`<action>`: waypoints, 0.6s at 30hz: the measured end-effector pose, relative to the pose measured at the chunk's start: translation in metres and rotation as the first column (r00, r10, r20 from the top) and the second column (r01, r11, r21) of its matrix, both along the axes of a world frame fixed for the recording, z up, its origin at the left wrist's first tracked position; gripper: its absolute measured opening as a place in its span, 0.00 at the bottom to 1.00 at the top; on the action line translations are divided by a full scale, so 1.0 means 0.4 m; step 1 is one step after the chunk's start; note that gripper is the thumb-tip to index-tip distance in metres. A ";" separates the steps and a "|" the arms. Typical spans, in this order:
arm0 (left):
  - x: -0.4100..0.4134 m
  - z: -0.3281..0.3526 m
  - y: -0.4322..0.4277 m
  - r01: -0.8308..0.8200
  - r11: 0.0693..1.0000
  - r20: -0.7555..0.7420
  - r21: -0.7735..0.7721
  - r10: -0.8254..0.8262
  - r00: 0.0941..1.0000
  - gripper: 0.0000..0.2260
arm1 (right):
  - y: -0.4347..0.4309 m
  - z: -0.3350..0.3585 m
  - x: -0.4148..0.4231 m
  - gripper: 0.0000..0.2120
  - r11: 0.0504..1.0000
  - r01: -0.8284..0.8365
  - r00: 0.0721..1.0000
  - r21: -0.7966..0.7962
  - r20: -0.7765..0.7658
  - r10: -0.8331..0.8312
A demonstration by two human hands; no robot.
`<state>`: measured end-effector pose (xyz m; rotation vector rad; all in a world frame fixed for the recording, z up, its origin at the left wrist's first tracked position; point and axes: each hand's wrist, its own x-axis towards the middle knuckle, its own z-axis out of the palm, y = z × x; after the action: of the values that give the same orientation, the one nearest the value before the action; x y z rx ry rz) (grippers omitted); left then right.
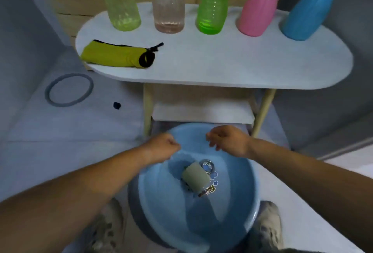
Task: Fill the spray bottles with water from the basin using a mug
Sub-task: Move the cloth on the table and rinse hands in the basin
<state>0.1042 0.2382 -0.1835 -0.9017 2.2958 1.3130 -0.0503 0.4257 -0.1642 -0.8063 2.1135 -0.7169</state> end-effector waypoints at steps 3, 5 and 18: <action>0.026 -0.126 0.077 -0.130 0.979 0.299 0.159 0.077 0.951 0.16 | 0.060 -0.140 -0.003 0.18 0.980 0.030 1.000 0.196 -0.003 -0.030; 0.023 -0.187 0.113 -0.268 0.940 0.360 0.210 0.181 0.915 0.20 | 0.085 -0.218 -0.001 0.18 0.965 0.054 0.998 0.255 0.015 -0.060; -0.023 -0.335 0.194 -0.622 0.693 0.415 0.365 0.477 0.775 0.17 | 0.045 -0.416 0.035 0.14 0.955 0.212 0.904 0.209 0.330 -0.273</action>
<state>0.0950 0.3160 -0.3174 -1.5474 1.3840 1.7429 -0.0362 0.4438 -0.3305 -0.2918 1.9253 -0.7394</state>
